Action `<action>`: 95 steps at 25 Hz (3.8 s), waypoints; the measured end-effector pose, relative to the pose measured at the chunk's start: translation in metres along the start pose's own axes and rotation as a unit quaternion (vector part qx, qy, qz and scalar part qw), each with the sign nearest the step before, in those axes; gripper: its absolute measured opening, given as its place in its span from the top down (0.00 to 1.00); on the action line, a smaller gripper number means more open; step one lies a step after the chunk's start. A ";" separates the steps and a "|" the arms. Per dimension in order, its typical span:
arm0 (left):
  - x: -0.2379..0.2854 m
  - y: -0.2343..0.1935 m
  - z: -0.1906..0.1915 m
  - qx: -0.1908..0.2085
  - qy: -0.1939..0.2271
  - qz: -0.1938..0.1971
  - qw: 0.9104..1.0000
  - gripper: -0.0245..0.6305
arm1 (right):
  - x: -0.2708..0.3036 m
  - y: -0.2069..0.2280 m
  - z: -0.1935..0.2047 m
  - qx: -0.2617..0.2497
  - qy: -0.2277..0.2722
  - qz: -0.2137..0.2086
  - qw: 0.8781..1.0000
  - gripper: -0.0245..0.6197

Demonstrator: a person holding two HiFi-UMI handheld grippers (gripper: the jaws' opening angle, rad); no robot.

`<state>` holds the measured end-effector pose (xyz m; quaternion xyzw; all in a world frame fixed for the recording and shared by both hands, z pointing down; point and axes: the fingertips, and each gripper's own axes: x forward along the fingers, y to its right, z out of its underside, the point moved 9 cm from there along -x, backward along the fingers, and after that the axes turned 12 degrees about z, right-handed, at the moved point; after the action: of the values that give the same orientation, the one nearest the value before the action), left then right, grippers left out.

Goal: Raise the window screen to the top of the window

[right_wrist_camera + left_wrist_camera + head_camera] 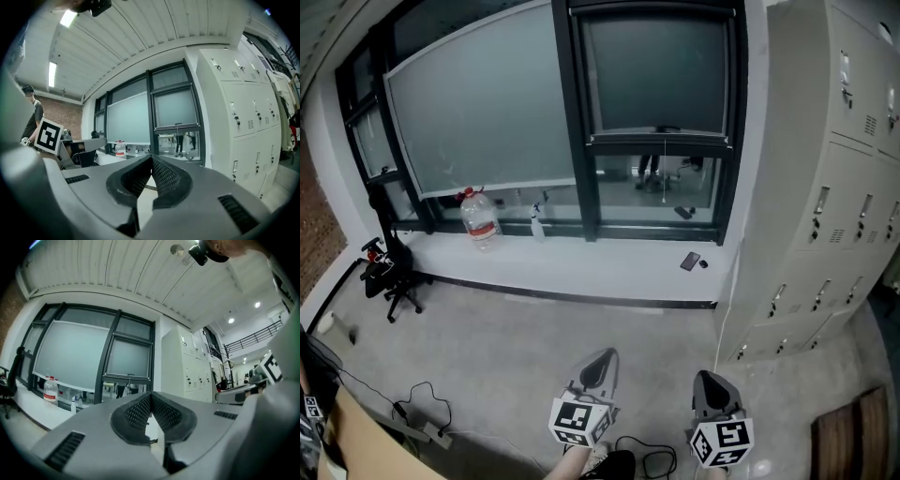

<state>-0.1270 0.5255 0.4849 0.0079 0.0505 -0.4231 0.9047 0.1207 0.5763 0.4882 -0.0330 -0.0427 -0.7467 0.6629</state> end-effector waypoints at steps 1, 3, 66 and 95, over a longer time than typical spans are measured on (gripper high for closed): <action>0.007 -0.005 0.002 0.001 -0.002 -0.003 1.000 0.96 | 0.008 0.002 0.001 0.000 -0.002 -0.003 1.000 0.95; 0.023 -0.017 0.008 0.001 -0.006 -0.005 1.000 0.96 | 0.027 0.005 0.003 -0.005 -0.006 -0.001 1.000 0.95; 0.813 -0.548 0.022 0.004 0.005 0.019 1.000 0.96 | 0.970 0.219 -0.143 0.026 0.010 -0.010 1.000 0.95; 0.913 -0.634 -0.046 0.542 -0.346 0.147 0.751 0.79 | 1.099 0.239 -0.248 -0.673 -0.067 -0.087 0.732 0.83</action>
<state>-0.0351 -0.5765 0.3677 0.3571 -0.5059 -0.2151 0.7552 0.2289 -0.5629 0.3630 -0.5160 0.4239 -0.6309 0.3950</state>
